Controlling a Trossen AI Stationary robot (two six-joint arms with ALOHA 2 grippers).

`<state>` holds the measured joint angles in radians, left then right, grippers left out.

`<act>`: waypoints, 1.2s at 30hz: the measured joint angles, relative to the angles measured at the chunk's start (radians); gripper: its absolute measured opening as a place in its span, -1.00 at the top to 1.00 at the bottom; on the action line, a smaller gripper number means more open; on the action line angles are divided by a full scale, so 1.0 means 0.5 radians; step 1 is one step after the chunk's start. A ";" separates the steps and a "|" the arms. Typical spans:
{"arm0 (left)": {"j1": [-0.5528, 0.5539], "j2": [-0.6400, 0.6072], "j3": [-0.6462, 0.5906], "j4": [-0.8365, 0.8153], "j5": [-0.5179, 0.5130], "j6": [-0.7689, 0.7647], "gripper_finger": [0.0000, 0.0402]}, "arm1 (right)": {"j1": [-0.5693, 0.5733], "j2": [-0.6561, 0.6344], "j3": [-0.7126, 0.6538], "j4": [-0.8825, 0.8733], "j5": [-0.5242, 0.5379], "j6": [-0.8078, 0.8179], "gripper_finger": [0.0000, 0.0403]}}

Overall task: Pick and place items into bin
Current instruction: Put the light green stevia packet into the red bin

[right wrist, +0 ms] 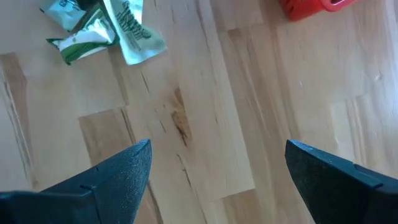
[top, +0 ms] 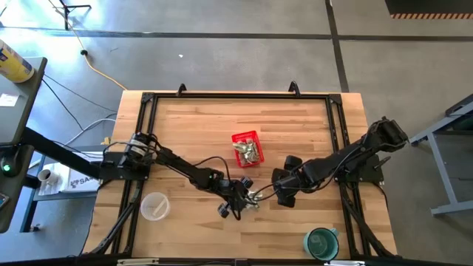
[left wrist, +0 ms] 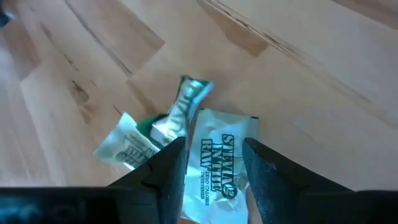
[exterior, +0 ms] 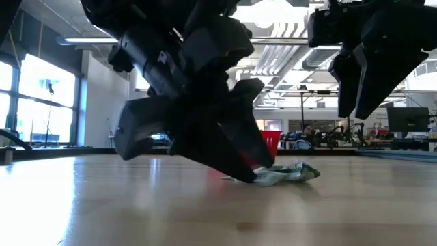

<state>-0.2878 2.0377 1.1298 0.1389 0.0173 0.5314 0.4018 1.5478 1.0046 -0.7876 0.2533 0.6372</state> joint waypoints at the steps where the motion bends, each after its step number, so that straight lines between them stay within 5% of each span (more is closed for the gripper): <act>1: 0.000 0.008 0.002 -0.021 0.002 0.020 0.02 | 0.007 0.000 0.000 -0.001 0.010 0.013 -0.78; 5: 0.000 0.018 0.005 -0.068 0.034 0.022 0.22 | 0.016 0.000 0.000 -0.007 0.026 0.027 -0.78; 12: -0.001 -0.044 0.003 -0.322 -0.110 -0.011 0.89 | 0.008 0.000 0.000 -0.039 0.043 0.026 -0.78; 25: 0.201 -0.592 -0.011 -1.002 -0.244 -0.409 0.90 | 0.007 0.000 0.000 -0.126 0.133 0.021 -0.78; 30: 0.320 -0.699 -0.015 -1.036 0.006 -0.513 0.89 | 0.008 0.000 0.000 -0.139 0.164 0.018 -0.78; 36: 0.319 -0.569 -0.021 -1.054 0.101 -0.551 0.23 | 0.007 0.000 0.000 -0.137 0.171 -0.017 -0.78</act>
<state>-0.1281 1.7530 1.1194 -0.3882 0.0679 0.2561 0.4051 1.5478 1.0046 -0.8560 0.3389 0.6289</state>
